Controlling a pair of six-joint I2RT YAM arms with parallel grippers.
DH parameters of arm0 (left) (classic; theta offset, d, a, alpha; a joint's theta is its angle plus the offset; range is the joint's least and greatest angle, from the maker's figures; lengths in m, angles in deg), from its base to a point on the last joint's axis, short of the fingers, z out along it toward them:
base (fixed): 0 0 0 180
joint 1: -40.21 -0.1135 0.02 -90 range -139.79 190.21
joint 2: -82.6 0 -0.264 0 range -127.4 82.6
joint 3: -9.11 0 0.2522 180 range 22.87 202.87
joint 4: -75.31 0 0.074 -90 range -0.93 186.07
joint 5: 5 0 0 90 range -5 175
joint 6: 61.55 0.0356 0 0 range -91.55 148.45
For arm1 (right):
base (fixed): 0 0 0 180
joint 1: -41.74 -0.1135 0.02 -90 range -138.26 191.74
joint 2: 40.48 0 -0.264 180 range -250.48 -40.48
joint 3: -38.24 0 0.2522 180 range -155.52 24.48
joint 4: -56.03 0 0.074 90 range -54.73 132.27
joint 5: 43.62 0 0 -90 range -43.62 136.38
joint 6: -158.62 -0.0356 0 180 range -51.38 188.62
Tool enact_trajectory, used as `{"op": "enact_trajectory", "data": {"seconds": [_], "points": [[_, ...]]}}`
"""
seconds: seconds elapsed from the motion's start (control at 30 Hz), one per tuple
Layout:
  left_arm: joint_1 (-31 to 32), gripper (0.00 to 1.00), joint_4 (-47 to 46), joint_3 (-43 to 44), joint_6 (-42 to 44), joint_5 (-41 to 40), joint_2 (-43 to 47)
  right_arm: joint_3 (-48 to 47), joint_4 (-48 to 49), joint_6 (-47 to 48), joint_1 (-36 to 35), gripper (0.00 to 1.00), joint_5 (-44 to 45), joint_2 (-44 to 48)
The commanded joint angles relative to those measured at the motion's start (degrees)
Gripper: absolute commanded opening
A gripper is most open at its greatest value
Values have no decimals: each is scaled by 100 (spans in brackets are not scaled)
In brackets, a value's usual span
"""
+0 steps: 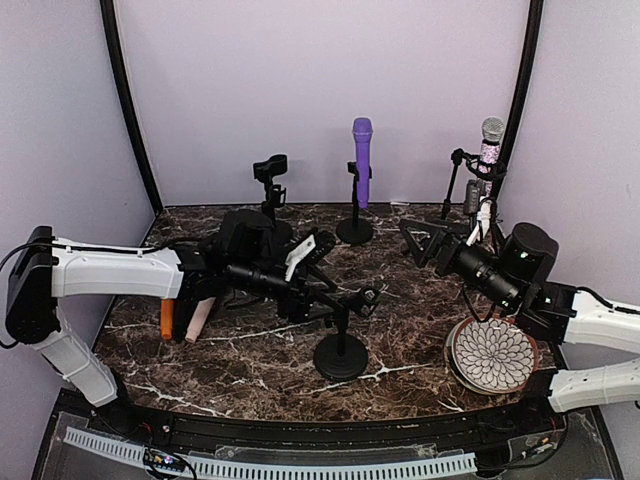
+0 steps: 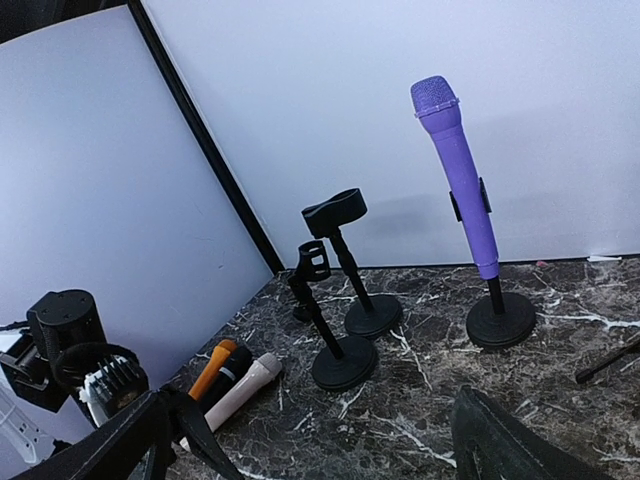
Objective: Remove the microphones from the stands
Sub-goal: Pick up the microphone stand at the center of the board, then place the microphone stand at the center of the board.
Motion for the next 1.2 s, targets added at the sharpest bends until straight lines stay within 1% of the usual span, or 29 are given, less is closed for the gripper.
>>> {"op": "enact_trajectory", "data": {"seconds": [0.0, 0.07, 0.13, 0.2, 0.3, 0.33, 0.37, 0.4, 0.43, 0.5, 0.53, 0.6, 0.7, 0.87, 1.0, 1.17], "points": [[65, 64, 72, 286, 246, 70, -188, 32, 172, -41, 36, 98, 14, 107], [121, 63, 120, 352, 316, 87, -284, 25, 173, -24, 36, 98, 19, 96], [210, 59, 240, 433, 433, 19, -394, 25, 170, -19, 36, 99, 27, 82], [265, 47, 408, 516, 555, -95, -485, 32, 168, -11, 36, 99, 50, 89], [324, 38, 576, 558, 685, -276, -524, 58, 170, -7, 35, 98, 63, 114], [332, 33, 590, 553, 745, -377, -510, 67, 169, -21, 36, 98, 76, 133], [335, 30, 612, 546, 769, -440, -500, 83, 174, -23, 31, 98, 88, 146], [340, 25, 624, 526, 814, -555, -462, 98, 171, -35, 35, 98, 103, 163], [339, 23, 632, 515, 839, -621, -445, 116, 167, -33, 36, 98, 120, 180], [338, 13, 653, 471, 894, -799, -334, 130, 152, -35, 34, 98, 155, 212], [338, 5, 668, 461, 920, -924, -306, 131, 144, -37, 34, 98, 172, 221], [331, 0, 712, 441, 990, -1184, -215, 131, 128, -26, 45, 99, 195, 231], [302, 0, 784, 440, 1135, -1555, -92, 131, 138, -29, 45, 99, 205, 224], [90, 0, 845, 405, 1177, -1899, 61, 130, 137, -37, 45, 98, 236, 219], [-319, 0, 703, 171, 1205, -1954, 317, 163, 127, -54, 45, 98, 260, 242], [-1000, 0, 239, -153, 1234, -1802, 524, 176, 109, -72, 45, 98, 271, 248]]}}
